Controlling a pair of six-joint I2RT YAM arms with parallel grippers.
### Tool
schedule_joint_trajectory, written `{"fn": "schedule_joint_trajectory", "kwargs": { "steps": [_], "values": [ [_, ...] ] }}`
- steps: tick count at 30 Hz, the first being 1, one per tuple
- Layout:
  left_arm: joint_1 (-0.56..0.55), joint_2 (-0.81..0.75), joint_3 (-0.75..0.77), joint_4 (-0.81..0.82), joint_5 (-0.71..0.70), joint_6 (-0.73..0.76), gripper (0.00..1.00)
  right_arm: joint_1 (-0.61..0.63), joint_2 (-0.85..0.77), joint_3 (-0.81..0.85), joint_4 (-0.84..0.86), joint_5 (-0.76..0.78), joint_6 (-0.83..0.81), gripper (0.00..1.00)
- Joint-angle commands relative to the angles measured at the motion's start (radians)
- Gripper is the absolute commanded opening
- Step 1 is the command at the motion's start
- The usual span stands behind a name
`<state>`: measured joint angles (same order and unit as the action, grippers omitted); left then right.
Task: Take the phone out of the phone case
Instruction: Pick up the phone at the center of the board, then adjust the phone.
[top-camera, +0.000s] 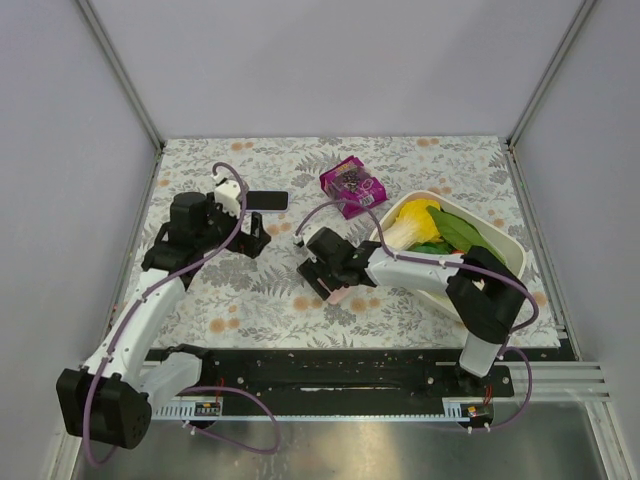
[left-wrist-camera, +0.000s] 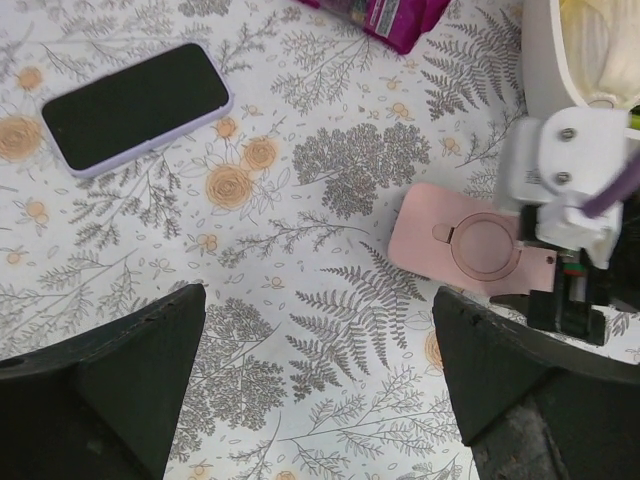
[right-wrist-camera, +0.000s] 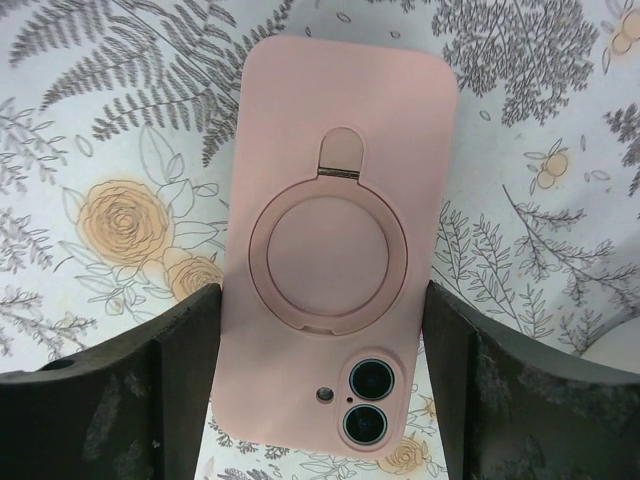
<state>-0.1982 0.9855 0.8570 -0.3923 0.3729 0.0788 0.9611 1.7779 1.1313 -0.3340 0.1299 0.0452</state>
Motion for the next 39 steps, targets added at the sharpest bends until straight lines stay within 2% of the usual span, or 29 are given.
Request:
{"fn": "schedule_joint_trajectory", "kwargs": {
  "steps": [1,10,17,22,29,39],
  "values": [
    [0.013,0.048,0.028,0.058,0.044,-0.062,0.99,-0.007,-0.110,0.021,0.049,-0.038,-0.069,0.00],
    [0.020,0.128,0.047,0.046,0.162,-0.028,0.98,-0.021,-0.169,0.022,0.052,-0.127,-0.077,0.00],
    [0.031,0.209,0.063,0.053,0.290,-0.076,0.97,-0.022,-0.232,0.057,0.044,-0.200,-0.094,0.00],
    [0.040,0.304,0.120,0.038,0.451,-0.155,0.95,-0.022,-0.253,0.114,0.010,-0.242,-0.103,0.00],
    [0.039,0.455,0.194,0.029,0.647,-0.264,0.91,-0.022,-0.258,0.176,-0.017,-0.231,-0.119,0.00],
    [0.031,0.533,0.188,0.030,0.748,-0.295,0.88,-0.022,-0.267,0.193,-0.022,-0.216,-0.137,0.00]
  ]
}}
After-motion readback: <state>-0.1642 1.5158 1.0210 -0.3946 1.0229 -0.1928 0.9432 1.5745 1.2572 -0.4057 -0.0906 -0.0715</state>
